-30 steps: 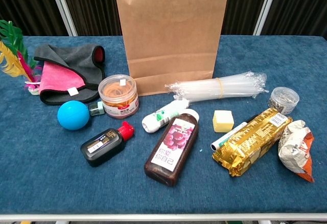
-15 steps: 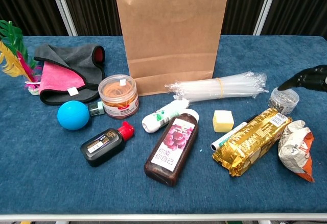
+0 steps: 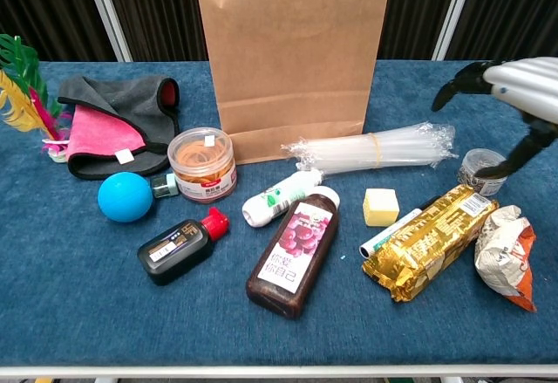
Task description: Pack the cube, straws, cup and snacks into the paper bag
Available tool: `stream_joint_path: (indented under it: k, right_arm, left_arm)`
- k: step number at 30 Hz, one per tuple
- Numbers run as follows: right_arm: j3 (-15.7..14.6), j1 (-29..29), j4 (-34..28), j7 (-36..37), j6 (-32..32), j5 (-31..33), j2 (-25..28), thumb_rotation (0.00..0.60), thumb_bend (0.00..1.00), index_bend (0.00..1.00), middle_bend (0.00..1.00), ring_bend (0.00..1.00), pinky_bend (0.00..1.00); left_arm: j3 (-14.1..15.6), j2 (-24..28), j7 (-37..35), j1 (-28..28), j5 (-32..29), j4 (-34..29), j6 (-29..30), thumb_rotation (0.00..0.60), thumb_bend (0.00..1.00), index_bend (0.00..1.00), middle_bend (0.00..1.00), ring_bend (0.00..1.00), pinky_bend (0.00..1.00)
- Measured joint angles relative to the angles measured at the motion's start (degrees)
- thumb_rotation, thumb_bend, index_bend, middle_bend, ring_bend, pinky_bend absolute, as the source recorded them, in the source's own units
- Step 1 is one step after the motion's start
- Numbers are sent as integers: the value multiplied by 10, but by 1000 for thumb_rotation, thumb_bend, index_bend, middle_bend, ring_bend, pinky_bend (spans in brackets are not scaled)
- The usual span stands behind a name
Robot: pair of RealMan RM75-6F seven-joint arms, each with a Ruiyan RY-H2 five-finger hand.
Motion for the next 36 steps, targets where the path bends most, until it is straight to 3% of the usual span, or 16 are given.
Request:
stream_joint_path:
  k: [9, 15, 23, 36]
  right_arm:
    - [40, 43, 83, -69, -17, 101, -108, 600, 10, 270, 235, 95, 130]
    - [51, 66, 122, -109, -27, 154, -157, 600, 50, 339, 282, 139, 182]
    - [49, 82, 147, -133, -37, 191, -180, 600, 120, 450, 350, 199, 250]
    - [42, 78, 138, -111, -1, 168, -169, 600, 233, 631, 479, 348, 418]
  left_arm:
    - [-5, 2, -25, 3, 0, 23, -17, 600, 44, 259, 330, 311, 352]
    - [-7, 3, -35, 6, 2, 31, -24, 600, 44, 259, 330, 311, 351]
    - [-11, 3, -44, 9, 2, 39, -31, 600, 44, 258, 330, 311, 351]
    - [-15, -1, -44, 11, 5, 39, -34, 600, 44, 258, 330, 310, 351]
